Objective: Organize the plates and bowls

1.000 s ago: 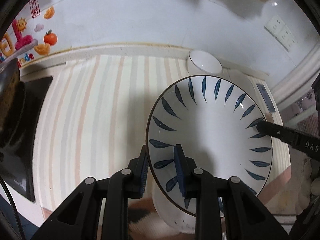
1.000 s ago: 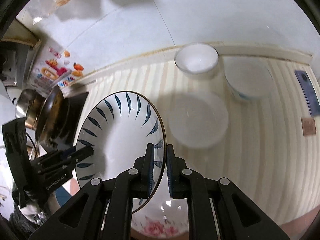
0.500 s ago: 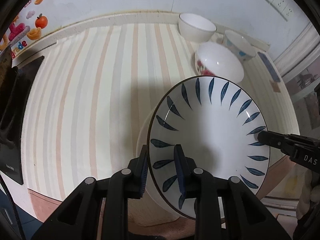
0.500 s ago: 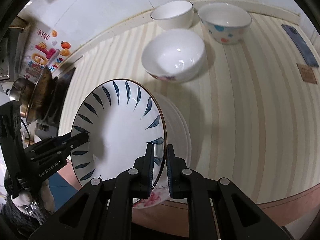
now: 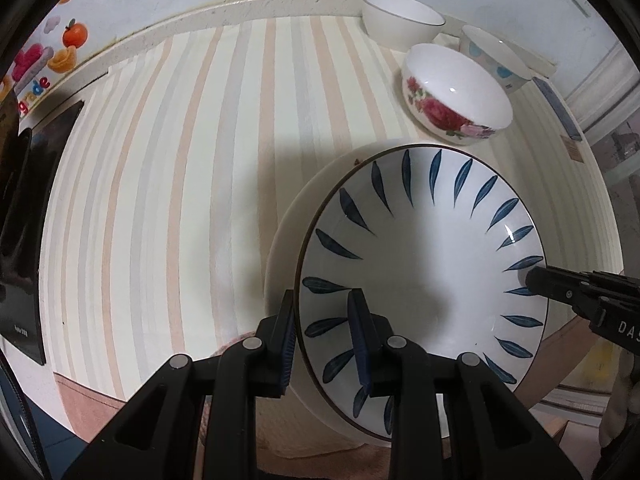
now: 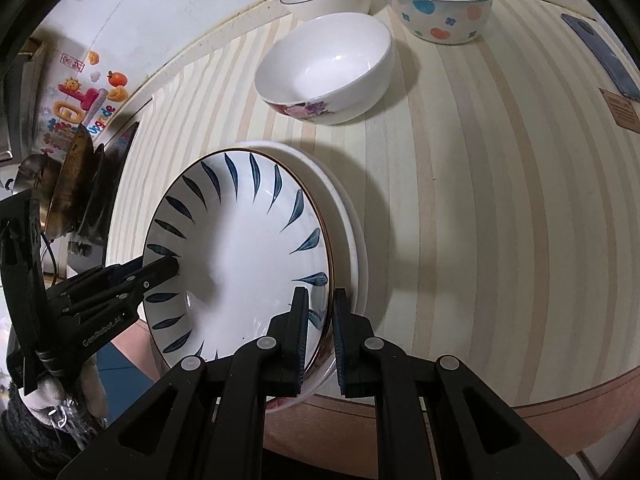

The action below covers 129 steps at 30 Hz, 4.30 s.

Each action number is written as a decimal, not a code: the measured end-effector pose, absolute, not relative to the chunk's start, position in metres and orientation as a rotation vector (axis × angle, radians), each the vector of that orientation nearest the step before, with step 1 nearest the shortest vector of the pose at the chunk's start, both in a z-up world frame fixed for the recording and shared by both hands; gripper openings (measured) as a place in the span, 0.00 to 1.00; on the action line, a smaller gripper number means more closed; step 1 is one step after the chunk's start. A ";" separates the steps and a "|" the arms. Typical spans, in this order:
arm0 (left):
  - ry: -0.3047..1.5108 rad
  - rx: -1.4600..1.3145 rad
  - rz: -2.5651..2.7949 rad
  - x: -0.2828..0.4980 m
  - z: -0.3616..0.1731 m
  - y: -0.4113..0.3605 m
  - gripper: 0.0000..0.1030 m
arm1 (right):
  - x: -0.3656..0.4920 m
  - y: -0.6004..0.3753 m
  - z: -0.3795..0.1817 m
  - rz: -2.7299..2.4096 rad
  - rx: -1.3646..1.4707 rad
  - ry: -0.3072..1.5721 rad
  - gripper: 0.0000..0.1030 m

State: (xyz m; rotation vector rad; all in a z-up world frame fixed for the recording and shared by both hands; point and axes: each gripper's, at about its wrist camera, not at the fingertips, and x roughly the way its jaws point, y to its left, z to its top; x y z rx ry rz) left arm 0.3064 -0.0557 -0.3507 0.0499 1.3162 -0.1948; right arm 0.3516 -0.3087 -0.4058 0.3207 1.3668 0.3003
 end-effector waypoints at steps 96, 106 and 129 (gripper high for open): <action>1.389 -0.144 -0.137 0.472 -0.348 -0.137 0.66 | 0.515 -0.376 -0.390 0.316 0.479 1.340 0.55; 1.390 -0.151 -0.193 0.476 -0.369 -0.158 0.22 | 0.532 -0.362 -0.433 0.339 0.458 1.398 0.20; 1.305 -0.062 -0.358 0.377 -0.327 -0.262 0.22 | 0.416 -0.443 -0.374 0.261 0.418 1.331 0.20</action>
